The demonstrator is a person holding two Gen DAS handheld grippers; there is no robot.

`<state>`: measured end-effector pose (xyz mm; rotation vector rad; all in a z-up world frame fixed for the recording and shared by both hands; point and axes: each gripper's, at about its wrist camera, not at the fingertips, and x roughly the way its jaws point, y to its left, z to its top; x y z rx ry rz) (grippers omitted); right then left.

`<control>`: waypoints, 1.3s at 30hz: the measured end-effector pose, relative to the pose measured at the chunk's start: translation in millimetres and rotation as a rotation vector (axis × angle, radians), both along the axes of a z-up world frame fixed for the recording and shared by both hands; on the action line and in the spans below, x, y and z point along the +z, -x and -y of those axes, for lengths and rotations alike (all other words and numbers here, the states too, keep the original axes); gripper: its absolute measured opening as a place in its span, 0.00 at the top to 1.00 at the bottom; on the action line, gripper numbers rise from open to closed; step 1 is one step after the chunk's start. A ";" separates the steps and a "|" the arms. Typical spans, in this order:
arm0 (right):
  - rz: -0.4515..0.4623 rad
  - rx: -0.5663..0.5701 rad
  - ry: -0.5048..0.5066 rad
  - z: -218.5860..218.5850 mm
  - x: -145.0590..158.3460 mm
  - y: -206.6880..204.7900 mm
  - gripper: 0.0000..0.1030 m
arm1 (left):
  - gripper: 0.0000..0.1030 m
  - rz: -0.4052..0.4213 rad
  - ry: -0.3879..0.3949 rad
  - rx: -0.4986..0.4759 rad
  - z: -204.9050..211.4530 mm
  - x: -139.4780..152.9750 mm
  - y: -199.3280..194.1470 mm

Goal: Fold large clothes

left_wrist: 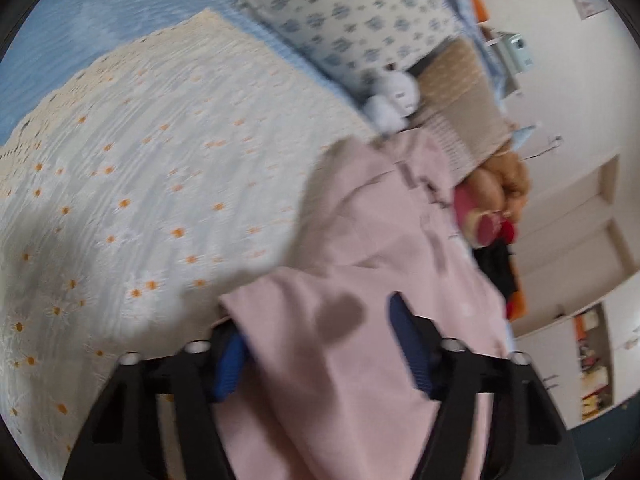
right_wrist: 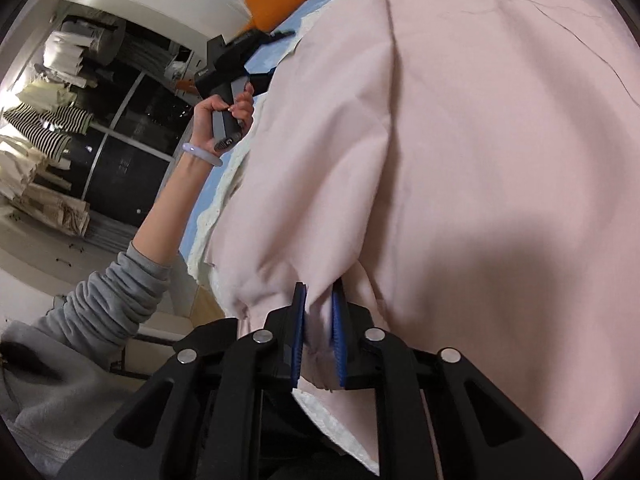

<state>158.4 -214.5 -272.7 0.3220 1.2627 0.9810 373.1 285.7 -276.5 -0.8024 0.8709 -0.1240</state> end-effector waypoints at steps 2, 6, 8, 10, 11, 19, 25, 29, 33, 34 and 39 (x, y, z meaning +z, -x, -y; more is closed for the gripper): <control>0.019 0.005 0.033 -1.2 -2.7 2.9 0.92 | 0.71 -0.033 -0.009 0.022 -6.8 -16.4 4.3; 0.136 0.050 0.153 -12.8 6.3 15.1 0.92 | 0.82 -0.018 0.048 0.022 -20.9 -35.7 11.4; 0.181 0.073 0.191 -18.4 13.7 20.7 0.89 | 0.80 -0.041 0.026 0.018 -19.1 -30.1 12.3; 0.243 0.108 0.204 -18.4 29.8 31.5 0.74 | 0.74 -0.068 -0.020 0.010 -14.3 -14.1 15.2; 0.270 0.107 0.210 -14.0 35.4 35.3 0.57 | 0.61 -0.079 -0.053 0.005 -11.3 -3.5 18.6; 0.391 -0.213 0.210 105.3 81.4 39.0 0.13 | 0.06 -0.013 -0.502 -0.082 70.4 122.2 54.4; 0.381 -0.617 0.194 233.2 71.4 3.4 0.16 | 0.05 0.097 -0.483 -0.274 207.0 167.5 34.1; 0.341 -0.896 0.136 326.1 53.0 -15.7 0.19 | 0.05 0.086 -0.443 -0.445 323.3 162.5 -18.0; 0.357 -1.075 0.195 409.2 46.8 -40.0 0.20 | 0.05 0.009 -0.296 -0.503 409.9 141.1 -100.2; 0.370 -1.108 0.220 430.8 47.7 -50.1 0.20 | 0.05 -0.007 -0.269 -0.493 421.2 136.6 -118.5; 0.351 -1.157 0.325 487.8 39.0 -99.3 0.23 | 0.05 -0.062 -0.178 -0.441 466.6 117.0 -208.0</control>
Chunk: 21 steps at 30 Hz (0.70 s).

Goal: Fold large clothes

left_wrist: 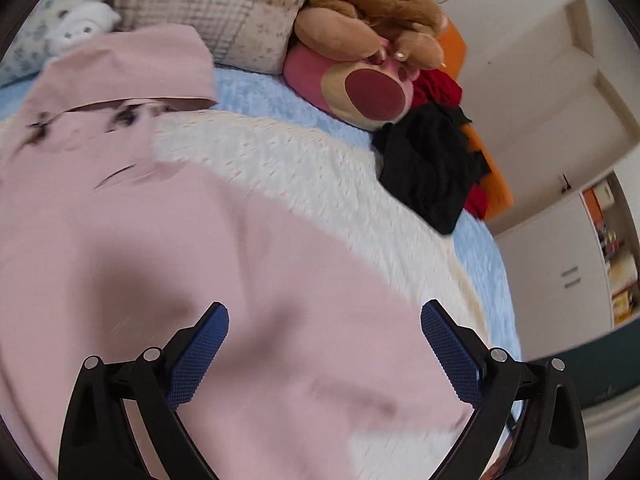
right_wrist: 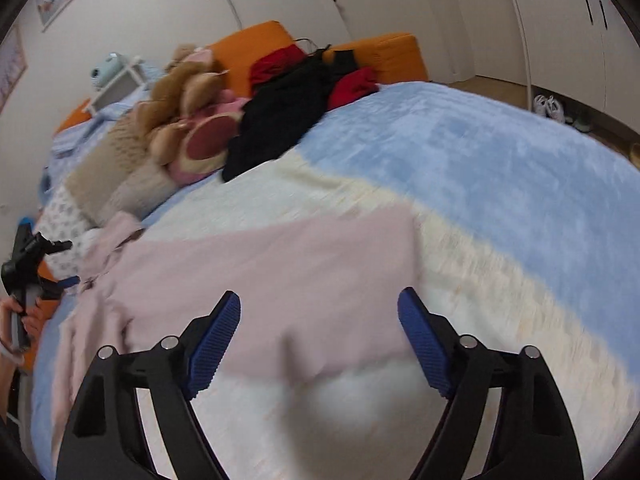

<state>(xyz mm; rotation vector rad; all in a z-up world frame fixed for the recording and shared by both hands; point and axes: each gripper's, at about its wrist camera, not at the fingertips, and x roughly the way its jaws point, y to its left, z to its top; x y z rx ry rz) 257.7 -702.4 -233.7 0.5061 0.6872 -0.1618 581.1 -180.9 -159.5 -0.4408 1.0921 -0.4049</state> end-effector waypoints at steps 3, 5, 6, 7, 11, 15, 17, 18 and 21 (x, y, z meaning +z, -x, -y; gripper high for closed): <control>-0.071 -0.010 0.014 23.6 -12.4 -30.5 0.26 | 0.05 -0.055 -0.052 -0.034 32.9 -17.5 -43.5; -0.099 0.021 0.015 30.3 -18.5 -40.3 0.30 | 0.05 -0.089 -0.115 -0.057 49.7 -31.7 -64.4; -0.110 0.041 0.014 28.5 -20.6 -45.2 0.39 | 0.05 -0.105 -0.140 -0.067 57.6 -40.4 -75.7; -0.129 0.058 0.029 25.8 -21.5 -49.2 0.43 | 0.05 -0.112 -0.148 -0.069 61.1 -45.1 -82.3; -0.136 0.133 -0.002 18.0 -20.2 -49.0 0.90 | 0.05 -0.194 -0.159 -0.086 69.7 -71.3 -96.4; -0.116 0.173 -0.014 6.8 -7.2 -37.1 0.93 | 0.50 -0.240 -0.242 -0.071 71.5 -92.4 -97.3; -0.073 0.195 -0.022 -1.8 8.2 -27.3 0.94 | 0.78 -0.252 -0.233 -0.058 64.5 -94.7 -94.3; -0.047 0.209 -0.034 -6.1 16.8 -22.0 0.94 | 0.81 -0.253 -0.223 -0.059 62.3 -94.7 -93.8; 0.059 0.293 -0.064 -28.1 51.8 -1.1 0.94 | 0.88 -0.235 -0.196 -0.074 57.3 -88.4 -91.7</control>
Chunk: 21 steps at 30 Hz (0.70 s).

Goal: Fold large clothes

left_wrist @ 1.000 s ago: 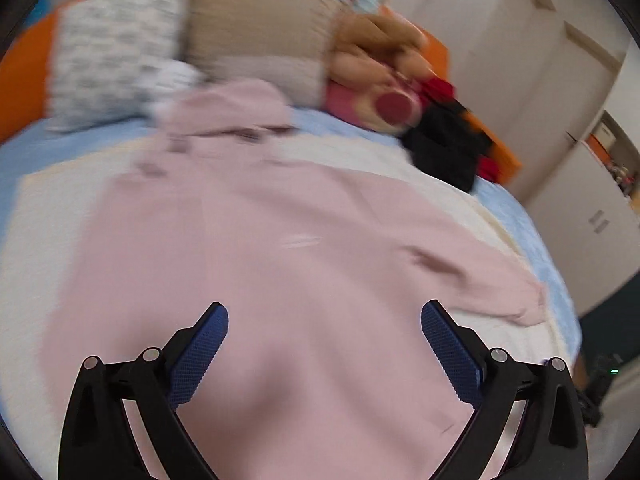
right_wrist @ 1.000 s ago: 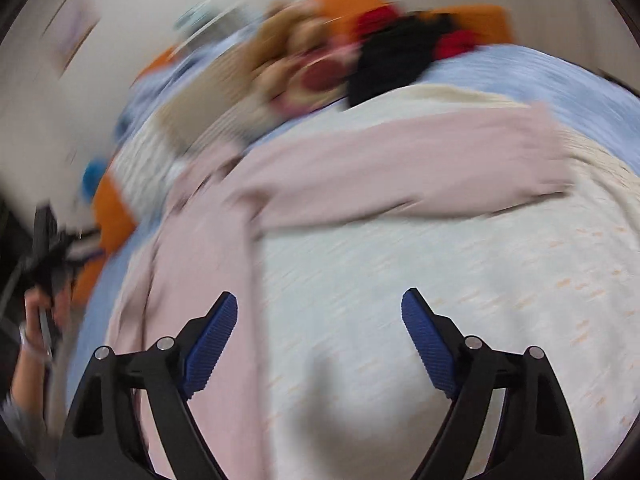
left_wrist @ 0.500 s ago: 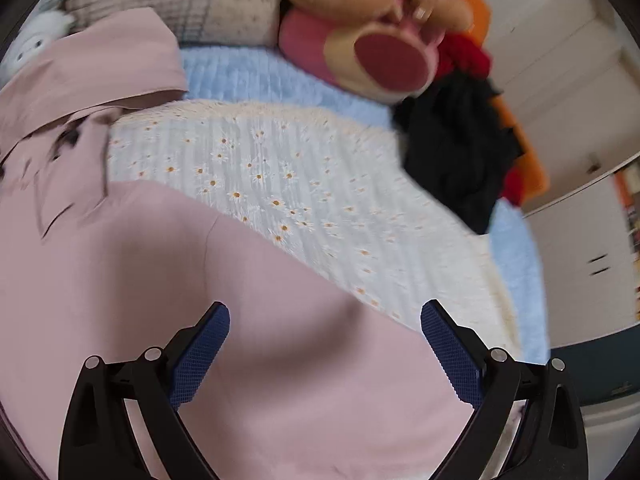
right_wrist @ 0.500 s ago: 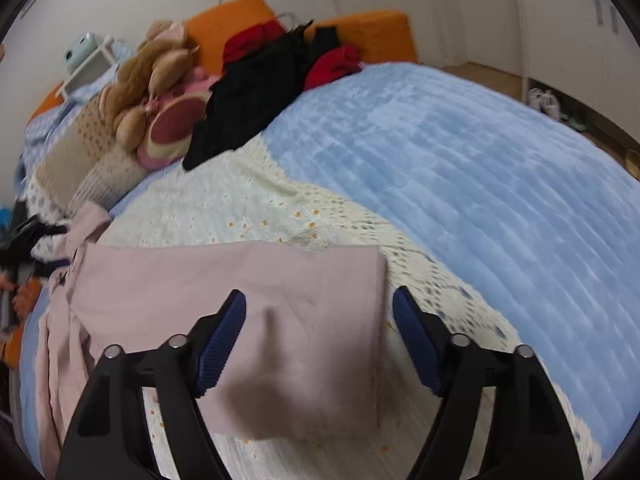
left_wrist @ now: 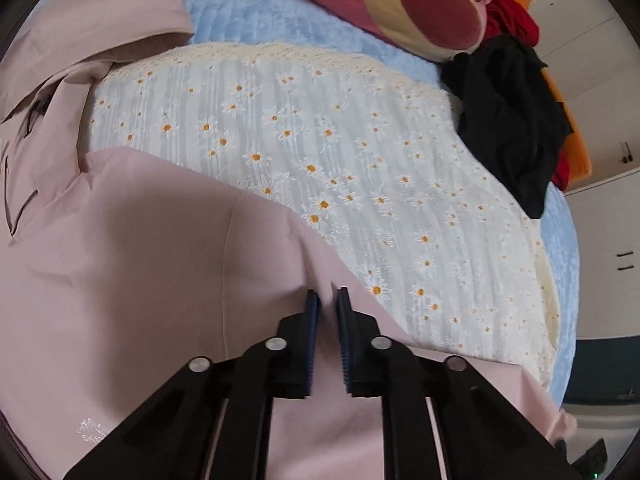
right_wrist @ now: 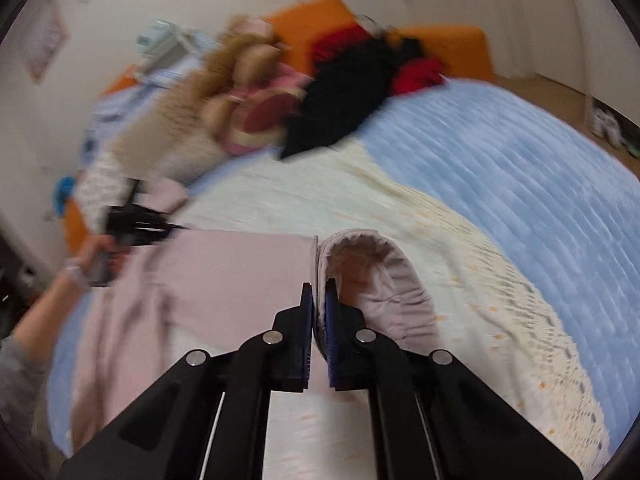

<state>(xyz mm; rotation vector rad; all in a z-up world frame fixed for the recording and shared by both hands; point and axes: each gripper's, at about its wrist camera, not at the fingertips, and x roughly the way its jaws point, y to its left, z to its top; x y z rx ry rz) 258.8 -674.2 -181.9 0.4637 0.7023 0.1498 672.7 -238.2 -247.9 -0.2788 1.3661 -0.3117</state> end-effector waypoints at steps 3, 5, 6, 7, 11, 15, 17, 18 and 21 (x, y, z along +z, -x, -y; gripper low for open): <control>0.121 0.126 -0.047 -32.3 42.8 28.4 0.94 | 0.91 0.018 0.048 0.015 -6.8 9.9 1.1; 0.178 0.199 -0.073 -54.4 65.8 46.5 0.94 | 0.92 0.019 0.100 0.026 -16.2 17.8 4.2; 0.204 0.266 -0.096 -69.7 76.9 56.8 0.94 | 0.92 0.022 0.118 0.025 -18.9 21.6 5.9; 0.227 0.322 -0.115 -85.4 85.5 67.7 0.94 | 0.92 0.026 0.147 0.023 -26.2 27.8 9.5; 0.262 0.537 -0.169 -145.6 101.7 102.5 0.94 | 0.92 0.042 0.250 0.031 -62.9 48.7 24.2; 0.255 0.720 -0.139 -206.8 98.0 135.4 0.94 | 0.92 0.085 0.339 0.041 -109.2 71.9 37.2; 0.210 0.837 -0.114 -242.3 85.7 151.9 0.94 | 0.92 0.112 0.405 0.050 -136.9 80.2 41.0; 0.181 0.883 -0.105 -260.0 75.9 159.0 0.93 | 0.93 0.131 0.440 0.076 -155.5 82.5 42.2; 0.057 0.976 -0.084 -304.4 40.8 167.9 0.93 | 0.92 0.135 0.465 0.145 -187.3 73.6 40.1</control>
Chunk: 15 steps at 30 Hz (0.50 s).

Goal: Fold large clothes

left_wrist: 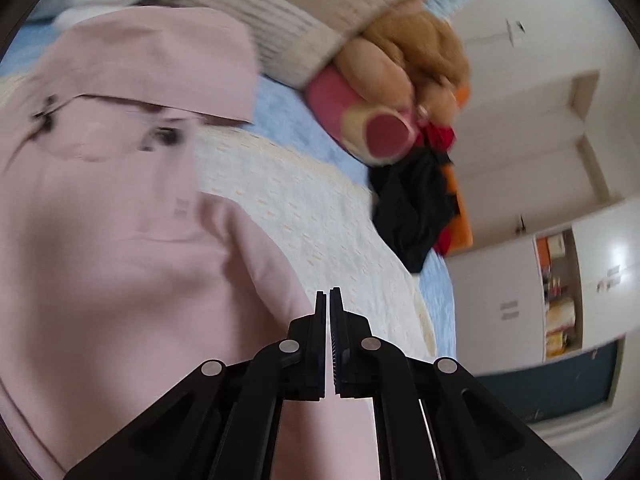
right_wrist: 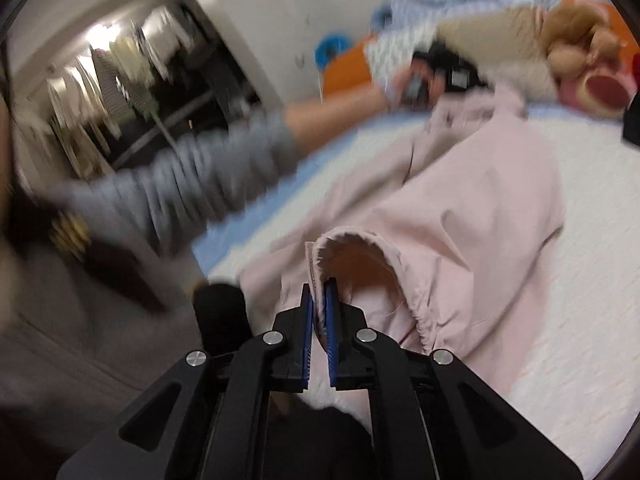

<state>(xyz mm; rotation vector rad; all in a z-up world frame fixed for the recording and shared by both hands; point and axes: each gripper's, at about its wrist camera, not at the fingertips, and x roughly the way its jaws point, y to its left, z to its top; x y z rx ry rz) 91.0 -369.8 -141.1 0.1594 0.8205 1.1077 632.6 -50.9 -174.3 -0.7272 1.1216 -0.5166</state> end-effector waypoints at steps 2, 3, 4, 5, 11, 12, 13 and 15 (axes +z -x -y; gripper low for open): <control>-0.068 0.039 -0.036 -18.0 -20.6 2.6 0.93 | 0.92 -0.016 -0.002 0.028 -15.2 -16.7 0.5; -0.102 0.061 -0.061 -26.0 -28.7 3.2 0.93 | 0.93 -0.034 -0.001 0.028 -17.8 -30.0 1.9; -0.112 0.076 -0.091 -35.2 -35.4 4.4 0.93 | 0.92 -0.045 -0.002 0.021 -18.3 -38.7 3.2; -0.123 0.085 -0.103 -40.4 -39.2 4.1 0.93 | 0.92 -0.057 -0.013 0.009 -15.3 -49.7 5.3; -0.169 0.053 -0.040 -64.5 -67.1 -11.8 0.89 | 0.85 -0.097 -0.059 -0.009 4.6 -100.8 15.9; -0.166 0.045 0.037 -68.7 -72.9 -12.1 0.86 | 0.79 -0.095 -0.043 -0.004 6.2 -103.7 17.9; -0.186 0.065 0.065 -70.0 -75.7 -11.2 0.84 | 0.75 -0.084 -0.039 -0.005 8.2 -102.8 18.5; -0.210 0.109 0.057 -64.3 -67.3 -5.6 0.61 | 0.60 -0.055 -0.049 -0.009 10.2 -97.5 20.1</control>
